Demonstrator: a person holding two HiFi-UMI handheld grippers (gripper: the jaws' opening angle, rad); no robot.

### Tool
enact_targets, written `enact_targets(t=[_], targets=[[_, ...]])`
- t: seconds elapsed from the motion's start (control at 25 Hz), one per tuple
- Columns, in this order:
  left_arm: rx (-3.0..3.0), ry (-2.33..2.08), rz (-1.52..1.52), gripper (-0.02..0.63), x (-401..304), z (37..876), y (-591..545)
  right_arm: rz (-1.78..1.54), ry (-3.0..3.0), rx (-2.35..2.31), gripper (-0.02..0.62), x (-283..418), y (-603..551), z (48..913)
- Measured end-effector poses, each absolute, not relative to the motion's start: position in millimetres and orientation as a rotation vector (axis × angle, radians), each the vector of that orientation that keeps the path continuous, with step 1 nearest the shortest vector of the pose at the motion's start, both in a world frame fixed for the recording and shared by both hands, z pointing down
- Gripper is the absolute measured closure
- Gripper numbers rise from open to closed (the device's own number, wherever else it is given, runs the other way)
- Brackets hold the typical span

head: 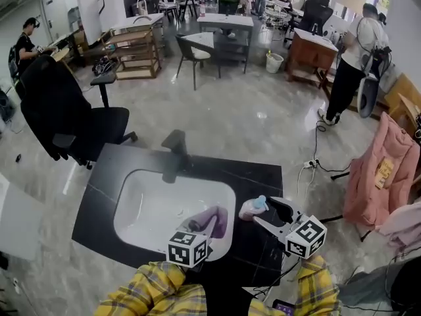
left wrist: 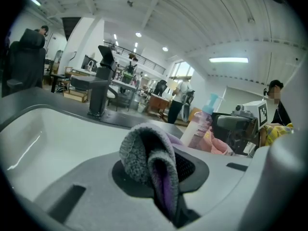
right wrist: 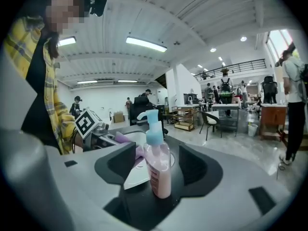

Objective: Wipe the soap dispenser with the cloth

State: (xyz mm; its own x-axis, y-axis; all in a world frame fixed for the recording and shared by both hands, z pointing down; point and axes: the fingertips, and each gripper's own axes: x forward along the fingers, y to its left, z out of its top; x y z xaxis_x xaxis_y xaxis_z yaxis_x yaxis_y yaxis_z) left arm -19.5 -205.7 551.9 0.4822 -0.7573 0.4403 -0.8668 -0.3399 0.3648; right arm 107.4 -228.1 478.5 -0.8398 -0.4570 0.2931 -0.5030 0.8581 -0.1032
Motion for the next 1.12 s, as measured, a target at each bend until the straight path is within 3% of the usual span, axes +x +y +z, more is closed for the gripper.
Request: enact_targets(t=[0.56, 0.64, 1.12], targets=[[2.131, -1.414, 0.207, 0.548, -33.6, 546.3, -208.4, 0.257, -2.757, 0.38, 0.358, 78.8, -238.2, 491.9], [2.136, -1.409, 0.208, 0.548, -30.7, 546.5, -208.5, 0.264, -2.765, 0.384, 0.393, 80.6, -238.6, 492.4], [2.174, -1.377, 0.192, 0.548, -21.1, 540.0, -211.4, 0.252, -2.722, 0.759, 0.402, 81.9, -246.3, 491.8]])
